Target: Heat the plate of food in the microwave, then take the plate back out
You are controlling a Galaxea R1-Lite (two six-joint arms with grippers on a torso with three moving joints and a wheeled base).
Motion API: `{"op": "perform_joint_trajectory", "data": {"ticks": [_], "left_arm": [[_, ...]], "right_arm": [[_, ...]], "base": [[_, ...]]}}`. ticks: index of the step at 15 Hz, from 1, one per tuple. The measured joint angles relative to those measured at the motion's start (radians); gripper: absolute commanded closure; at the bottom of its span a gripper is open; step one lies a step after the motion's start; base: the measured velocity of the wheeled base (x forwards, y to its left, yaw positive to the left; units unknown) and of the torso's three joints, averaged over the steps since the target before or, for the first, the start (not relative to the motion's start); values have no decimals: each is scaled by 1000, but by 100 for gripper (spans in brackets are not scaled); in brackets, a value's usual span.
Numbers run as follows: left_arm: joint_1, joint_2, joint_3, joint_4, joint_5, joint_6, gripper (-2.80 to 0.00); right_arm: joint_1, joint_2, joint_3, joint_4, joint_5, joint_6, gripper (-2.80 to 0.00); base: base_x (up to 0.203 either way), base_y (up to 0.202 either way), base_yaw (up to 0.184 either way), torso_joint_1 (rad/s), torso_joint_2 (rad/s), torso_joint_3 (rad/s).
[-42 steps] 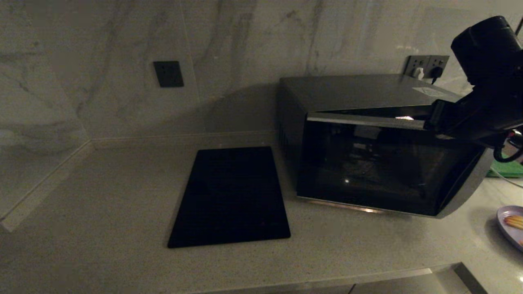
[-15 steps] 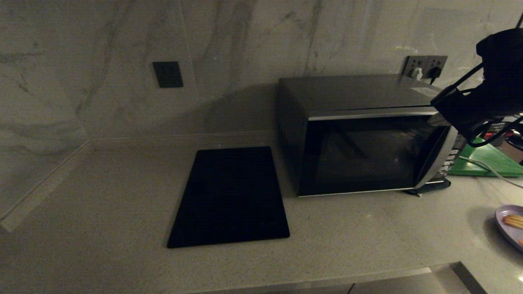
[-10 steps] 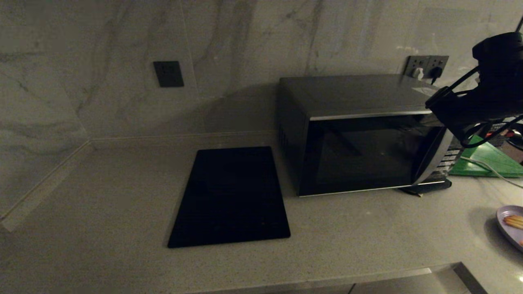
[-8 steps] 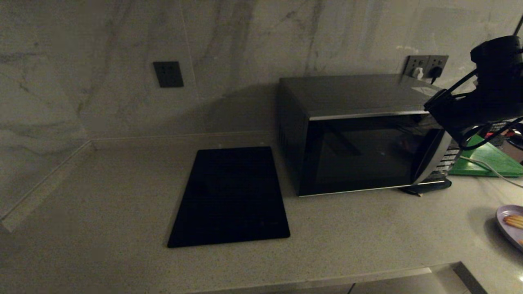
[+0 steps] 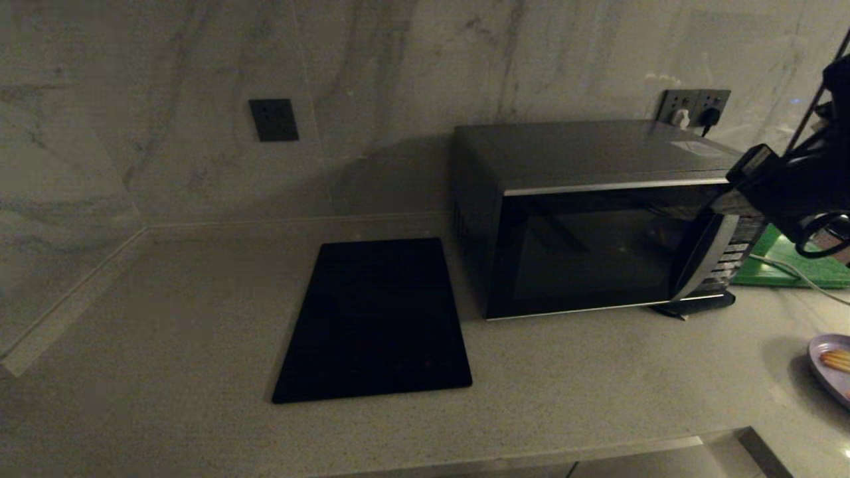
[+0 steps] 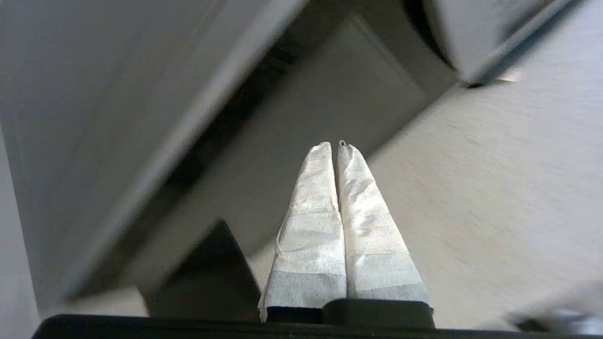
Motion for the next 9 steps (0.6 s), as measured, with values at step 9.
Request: {"op": "perform_joint_trajectory", "data": {"ticks": [9], "left_arm": [[0, 0, 0, 0, 0, 0, 0]], "right_arm": [[-6, -648, 479, 50, -104, -348, 0]], "base": [[0, 0, 0, 0, 0, 0]]}}
